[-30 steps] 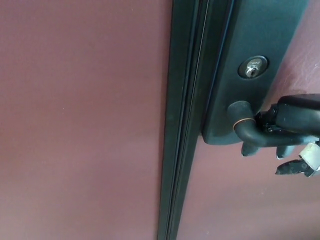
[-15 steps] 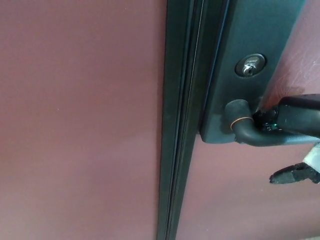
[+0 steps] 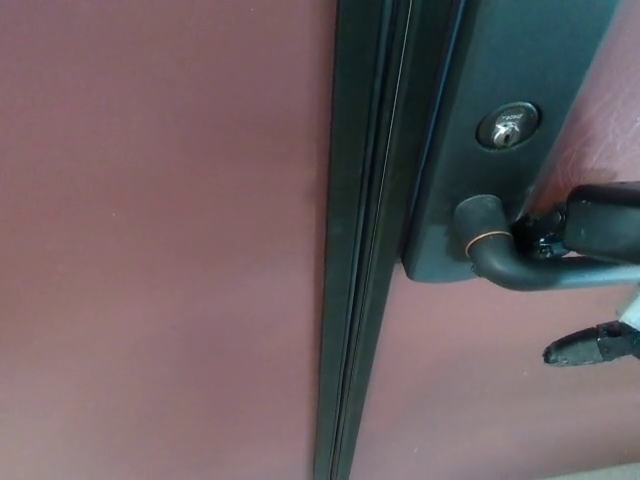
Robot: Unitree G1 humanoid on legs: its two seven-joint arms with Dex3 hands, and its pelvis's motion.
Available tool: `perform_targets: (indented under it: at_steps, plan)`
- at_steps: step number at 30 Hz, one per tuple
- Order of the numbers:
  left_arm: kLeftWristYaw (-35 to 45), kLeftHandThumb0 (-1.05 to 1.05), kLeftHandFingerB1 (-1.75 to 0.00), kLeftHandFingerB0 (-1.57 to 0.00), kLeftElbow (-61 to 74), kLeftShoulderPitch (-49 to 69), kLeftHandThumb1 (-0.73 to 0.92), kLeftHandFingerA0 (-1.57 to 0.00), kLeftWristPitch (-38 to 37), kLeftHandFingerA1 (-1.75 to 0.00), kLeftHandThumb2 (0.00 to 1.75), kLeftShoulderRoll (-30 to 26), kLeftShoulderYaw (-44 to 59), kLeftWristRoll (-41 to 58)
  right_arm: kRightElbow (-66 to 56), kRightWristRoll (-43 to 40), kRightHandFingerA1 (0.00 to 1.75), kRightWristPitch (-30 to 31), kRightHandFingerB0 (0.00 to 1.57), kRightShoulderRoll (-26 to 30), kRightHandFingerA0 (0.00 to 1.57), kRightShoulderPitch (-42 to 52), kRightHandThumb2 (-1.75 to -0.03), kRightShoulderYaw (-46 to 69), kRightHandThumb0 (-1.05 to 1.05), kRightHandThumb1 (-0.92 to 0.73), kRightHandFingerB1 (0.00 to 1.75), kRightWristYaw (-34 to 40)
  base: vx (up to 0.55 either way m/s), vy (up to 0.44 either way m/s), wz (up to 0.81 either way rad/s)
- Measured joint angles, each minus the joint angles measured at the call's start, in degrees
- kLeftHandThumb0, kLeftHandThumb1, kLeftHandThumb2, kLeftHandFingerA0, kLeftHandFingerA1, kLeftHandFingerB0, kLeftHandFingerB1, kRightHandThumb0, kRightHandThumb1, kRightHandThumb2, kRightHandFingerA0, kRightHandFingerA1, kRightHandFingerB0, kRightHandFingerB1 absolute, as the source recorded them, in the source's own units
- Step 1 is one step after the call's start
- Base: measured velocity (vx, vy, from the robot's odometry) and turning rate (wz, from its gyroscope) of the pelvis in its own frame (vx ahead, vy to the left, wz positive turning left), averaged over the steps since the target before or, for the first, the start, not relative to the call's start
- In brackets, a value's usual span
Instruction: The robot walks towards the door handle and put its right hand on it and twist the handle
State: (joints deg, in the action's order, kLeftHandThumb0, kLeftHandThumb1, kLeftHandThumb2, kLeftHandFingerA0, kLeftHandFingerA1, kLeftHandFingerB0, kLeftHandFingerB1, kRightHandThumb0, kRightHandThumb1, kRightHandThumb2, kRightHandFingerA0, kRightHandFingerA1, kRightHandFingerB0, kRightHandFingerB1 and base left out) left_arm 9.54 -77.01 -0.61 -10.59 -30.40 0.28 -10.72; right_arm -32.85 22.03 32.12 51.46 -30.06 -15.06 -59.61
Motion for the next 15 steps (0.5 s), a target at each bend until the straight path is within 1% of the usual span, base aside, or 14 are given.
perform_targets:
  at_steps: [11,13,15]
  plan:
    - [-0.03,-0.29,-0.62,-0.62,0.03,0.40,0.53,-0.78,-0.02,-0.67,0.54,0.00,0.17,-0.01,0.23,-0.83,0.00,2.69,0.00,0.49,0.00,-3.99,-0.89,0.00,-0.88,-0.53,0.00,-5.31,0.00,0.000,0.00]
    - [-0.03,-0.29,-0.62,-0.63,0.07,0.32,0.53,-0.78,-0.02,-0.67,0.54,0.01,0.15,-0.01,1.20,-1.76,0.04,3.23,0.00,0.79,0.00,-5.42,-0.90,-0.01,-0.88,-0.53,0.00,-7.04,0.00,0.000,0.00]
    - [-0.03,-0.29,-0.62,-0.63,0.08,0.27,0.53,-0.78,-0.03,-0.67,0.54,0.01,0.11,-0.01,2.30,-2.70,0.04,3.64,0.00,1.02,0.00,-6.72,-0.90,0.00,-0.88,-0.53,0.00,-8.56,0.00,0.000,0.00]
